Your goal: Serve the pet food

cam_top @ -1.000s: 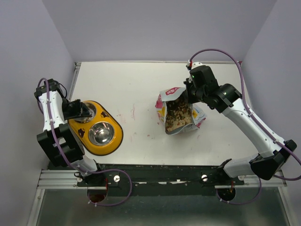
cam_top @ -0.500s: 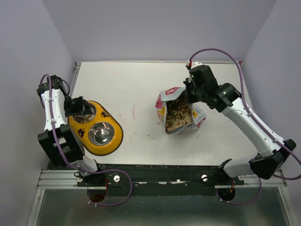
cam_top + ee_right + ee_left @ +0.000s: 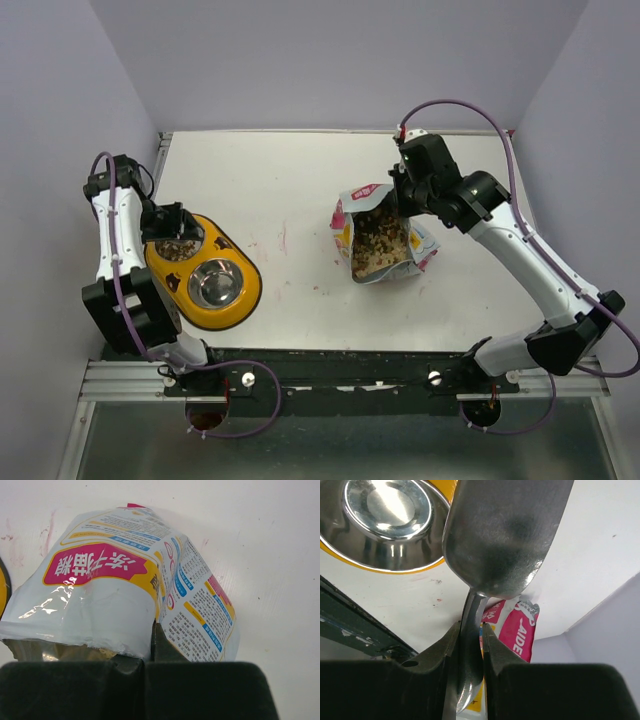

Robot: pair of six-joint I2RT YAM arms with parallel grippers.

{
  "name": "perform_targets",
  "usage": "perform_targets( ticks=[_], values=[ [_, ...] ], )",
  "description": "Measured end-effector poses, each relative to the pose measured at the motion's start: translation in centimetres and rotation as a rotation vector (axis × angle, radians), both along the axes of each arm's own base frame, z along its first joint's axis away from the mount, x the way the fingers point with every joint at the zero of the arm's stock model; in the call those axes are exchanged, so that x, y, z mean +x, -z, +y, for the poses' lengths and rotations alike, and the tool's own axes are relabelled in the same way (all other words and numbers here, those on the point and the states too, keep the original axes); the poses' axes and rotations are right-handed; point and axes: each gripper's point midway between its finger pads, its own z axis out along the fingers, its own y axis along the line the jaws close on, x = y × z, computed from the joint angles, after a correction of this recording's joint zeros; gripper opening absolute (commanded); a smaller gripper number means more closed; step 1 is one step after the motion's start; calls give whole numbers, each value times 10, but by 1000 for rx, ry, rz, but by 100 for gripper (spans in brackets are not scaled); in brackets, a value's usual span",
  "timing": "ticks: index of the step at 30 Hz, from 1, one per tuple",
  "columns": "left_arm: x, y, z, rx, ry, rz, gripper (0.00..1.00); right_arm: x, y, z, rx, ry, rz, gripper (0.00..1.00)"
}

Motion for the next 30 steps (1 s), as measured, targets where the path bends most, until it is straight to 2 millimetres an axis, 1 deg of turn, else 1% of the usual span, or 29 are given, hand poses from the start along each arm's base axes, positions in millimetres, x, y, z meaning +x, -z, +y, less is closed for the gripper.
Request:
perform_targets(
  ticks=[3, 7, 9, 11, 14, 15, 16, 18, 19, 20, 21, 23, 24, 27, 30],
  values=[
    [-2, -8, -13, 16, 57, -34, 0, 1, 0, 0, -7, 2, 6, 1],
    [-13, -30, -37, 50, 155, -138, 0, 1, -1, -1, -14, 4, 11, 1],
    [-22, -44, -57, 57, 229, -238, 0, 1, -1, -1, -19, 4, 15, 1],
    [-29, -59, -84, 46, 327, -371, 0, 2, -2, 0, -25, 4, 19, 1],
    [-33, -77, -116, 21, 449, -530, 0, 5, -3, 1, -32, 6, 26, 1],
    [-35, -85, -130, 15, 510, -595, 0, 5, -3, 1, -35, 7, 29, 1],
    [-36, -91, -139, 9, 547, -638, 0, 5, -3, 0, -37, 8, 30, 1],
    [-43, -110, -171, -21, 679, -771, 0, 5, -3, 0, -41, 10, 31, 1],
    [-46, -118, -181, -33, 725, -821, 0, 5, -3, 0, -42, 10, 32, 1],
    [-55, -129, -199, -64, 802, -892, 0, 5, -3, -1, -43, 10, 31, 0],
    [-60, -134, -208, -80, 842, -930, 0, 5, -3, -1, -45, 10, 30, 1],
    [-83, -150, -234, -145, 970, -1038, 0, 5, -4, -2, -51, 11, 27, 1],
    [-93, -155, -243, -175, 1020, -1079, 0, 5, -4, -2, -53, 12, 26, 1],
    [-122, -160, -260, -272, 1128, -1152, 0, 6, -4, -3, -57, 16, 23, 1],
    [-147, -151, -266, -329, 1192, -1145, 0, 7, -5, -5, -65, 27, 16, 1]
  ],
)
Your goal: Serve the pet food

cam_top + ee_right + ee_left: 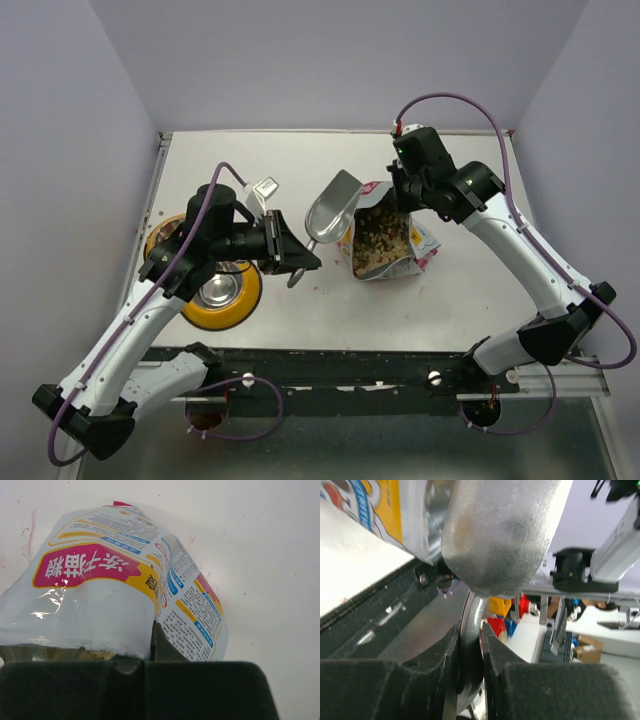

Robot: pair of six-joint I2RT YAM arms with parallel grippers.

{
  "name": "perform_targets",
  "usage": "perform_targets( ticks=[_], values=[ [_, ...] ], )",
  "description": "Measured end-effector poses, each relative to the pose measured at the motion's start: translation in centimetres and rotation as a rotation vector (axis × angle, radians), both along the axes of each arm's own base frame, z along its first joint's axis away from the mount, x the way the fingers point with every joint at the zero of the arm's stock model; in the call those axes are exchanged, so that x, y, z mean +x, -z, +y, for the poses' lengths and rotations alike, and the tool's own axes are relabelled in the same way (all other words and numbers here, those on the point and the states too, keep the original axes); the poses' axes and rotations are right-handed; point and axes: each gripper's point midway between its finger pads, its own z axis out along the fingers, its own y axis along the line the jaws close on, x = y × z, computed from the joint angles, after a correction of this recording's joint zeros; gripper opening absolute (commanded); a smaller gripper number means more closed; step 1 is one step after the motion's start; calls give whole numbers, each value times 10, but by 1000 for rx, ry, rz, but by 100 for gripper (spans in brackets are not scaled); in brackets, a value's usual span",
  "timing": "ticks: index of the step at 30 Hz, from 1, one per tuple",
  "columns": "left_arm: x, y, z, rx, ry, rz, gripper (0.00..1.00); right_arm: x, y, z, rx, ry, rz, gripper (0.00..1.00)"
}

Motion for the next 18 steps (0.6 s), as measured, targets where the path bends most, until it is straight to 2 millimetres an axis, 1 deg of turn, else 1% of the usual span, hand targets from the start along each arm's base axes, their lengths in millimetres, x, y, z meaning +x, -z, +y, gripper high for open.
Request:
perform_targets(
  ticks=[5, 8, 12, 13, 16, 18],
  values=[
    [-32, 6, -12, 8, 118, 35, 0, 1, -1, -1, -5, 7, -7, 1],
    [-44, 13, -24, 22, 181, 94, 0, 2, -2, 0, 0, 5, -9, 1],
    [-46, 31, -41, 64, 235, 221, 0, 2, -3, 2, 11, -1, -9, 1],
    [-45, 41, -45, 94, 242, 276, 0, 2, -4, 3, 14, -1, -9, 1],
    [-45, 62, -45, 158, 218, 413, 0, 1, -5, 6, 31, -11, -4, 1],
    [-48, 68, -44, 159, 199, 477, 0, 0, -5, 11, 50, -26, -2, 1]
  ],
)
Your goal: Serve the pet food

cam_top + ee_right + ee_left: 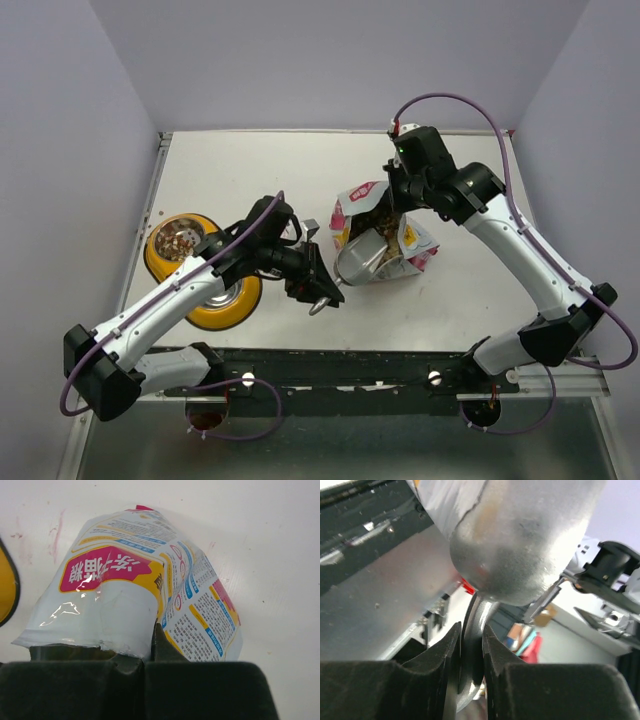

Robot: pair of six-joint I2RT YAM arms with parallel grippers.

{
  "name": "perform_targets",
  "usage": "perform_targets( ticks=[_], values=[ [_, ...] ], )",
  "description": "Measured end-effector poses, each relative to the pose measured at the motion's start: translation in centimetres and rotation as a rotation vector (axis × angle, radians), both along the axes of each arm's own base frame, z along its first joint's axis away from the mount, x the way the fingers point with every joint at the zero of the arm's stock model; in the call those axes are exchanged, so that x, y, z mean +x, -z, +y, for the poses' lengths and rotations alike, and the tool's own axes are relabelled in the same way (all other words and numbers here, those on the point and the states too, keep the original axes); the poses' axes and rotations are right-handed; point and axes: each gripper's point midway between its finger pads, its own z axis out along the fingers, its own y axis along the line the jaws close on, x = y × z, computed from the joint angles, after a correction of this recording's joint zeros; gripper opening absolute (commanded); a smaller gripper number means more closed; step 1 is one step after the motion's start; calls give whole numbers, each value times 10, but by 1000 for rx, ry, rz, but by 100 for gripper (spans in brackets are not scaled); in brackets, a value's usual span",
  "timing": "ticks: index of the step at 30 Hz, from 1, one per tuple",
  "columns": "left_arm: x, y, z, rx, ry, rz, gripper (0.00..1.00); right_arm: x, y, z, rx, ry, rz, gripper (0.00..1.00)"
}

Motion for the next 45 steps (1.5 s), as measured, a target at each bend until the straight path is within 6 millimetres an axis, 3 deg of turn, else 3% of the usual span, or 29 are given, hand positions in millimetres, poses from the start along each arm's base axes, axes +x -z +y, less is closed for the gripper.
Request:
perform_targets(
  ticks=[4, 8, 12, 17, 20, 30, 35, 41, 45],
  values=[
    [-6, 14, 0, 20, -53, 165, 0, -11, 2, 12, 67, -65, 11, 1],
    [0, 19, 0, 87, -126, 268, 0, -26, 7, 26, 151, -127, 31, 1],
    [23, 27, 6, 140, -238, 304, 0, -31, 7, 41, 236, -160, 42, 1],
    [55, 55, 10, 232, -328, 405, 0, -38, 10, 56, 299, -206, 79, 1],
    [71, 53, 4, 269, -326, 417, 0, -38, 12, 57, 297, -213, 82, 1],
    [50, 61, 9, 276, -300, 400, 0, -43, 18, 61, 285, -277, 83, 1],
    [57, 64, -9, 269, -264, 415, 0, -44, 19, 60, 277, -290, 79, 0],
    [94, 84, -58, 251, -202, 450, 0, -42, 22, 53, 251, -277, 71, 1],
    [109, 98, -76, 223, -170, 441, 0, -38, 26, 44, 213, -245, 68, 1]
  ],
)
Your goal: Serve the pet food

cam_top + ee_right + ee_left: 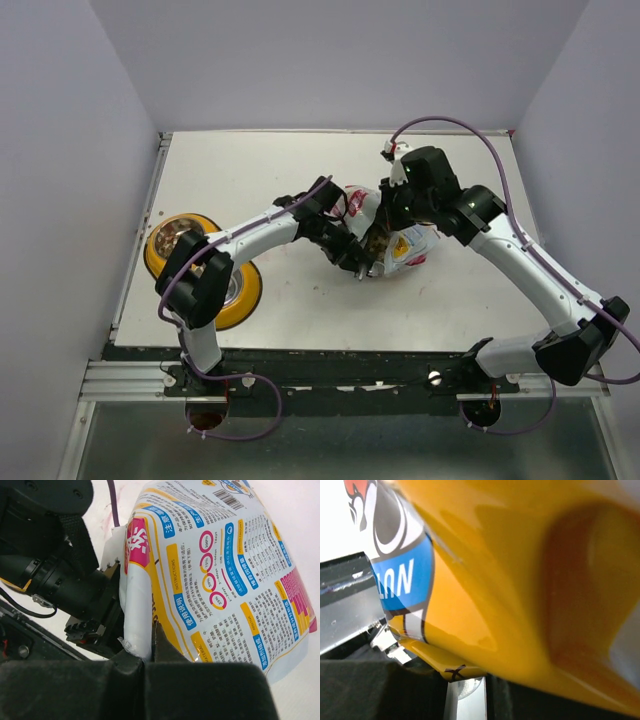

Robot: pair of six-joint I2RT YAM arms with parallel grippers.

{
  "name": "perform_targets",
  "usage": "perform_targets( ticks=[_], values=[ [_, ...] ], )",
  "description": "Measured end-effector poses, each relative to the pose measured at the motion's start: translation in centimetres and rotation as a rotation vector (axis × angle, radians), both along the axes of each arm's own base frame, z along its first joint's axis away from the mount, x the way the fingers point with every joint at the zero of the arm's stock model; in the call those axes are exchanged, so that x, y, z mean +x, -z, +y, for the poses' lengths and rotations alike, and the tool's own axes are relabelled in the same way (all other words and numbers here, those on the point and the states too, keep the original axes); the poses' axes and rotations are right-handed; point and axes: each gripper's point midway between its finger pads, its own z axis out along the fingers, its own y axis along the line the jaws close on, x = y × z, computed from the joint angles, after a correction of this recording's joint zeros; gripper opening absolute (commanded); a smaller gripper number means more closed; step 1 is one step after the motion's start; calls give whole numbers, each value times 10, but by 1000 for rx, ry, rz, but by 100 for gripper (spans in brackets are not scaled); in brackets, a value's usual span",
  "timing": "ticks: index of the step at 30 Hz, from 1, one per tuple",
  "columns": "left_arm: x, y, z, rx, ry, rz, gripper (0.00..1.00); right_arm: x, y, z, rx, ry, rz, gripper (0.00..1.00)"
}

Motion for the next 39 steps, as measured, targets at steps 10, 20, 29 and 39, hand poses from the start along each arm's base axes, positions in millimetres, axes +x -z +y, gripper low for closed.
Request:
perform_targets(
  ticks=[10, 20, 29, 39],
  values=[
    [24, 14, -23, -257, -41, -224, 0, 11, 7, -24, -76, 122, -29, 1],
    [20, -16, -15, -436, -51, -435, 0, 24, -3, -53, -141, 299, -90, 1],
    [-7, -50, 9, -514, -65, -511, 0, 25, -15, -69, -231, 341, -101, 1],
    [-8, -65, 10, -555, -89, -507, 0, 28, -16, -71, -257, 344, -96, 1]
  ],
)
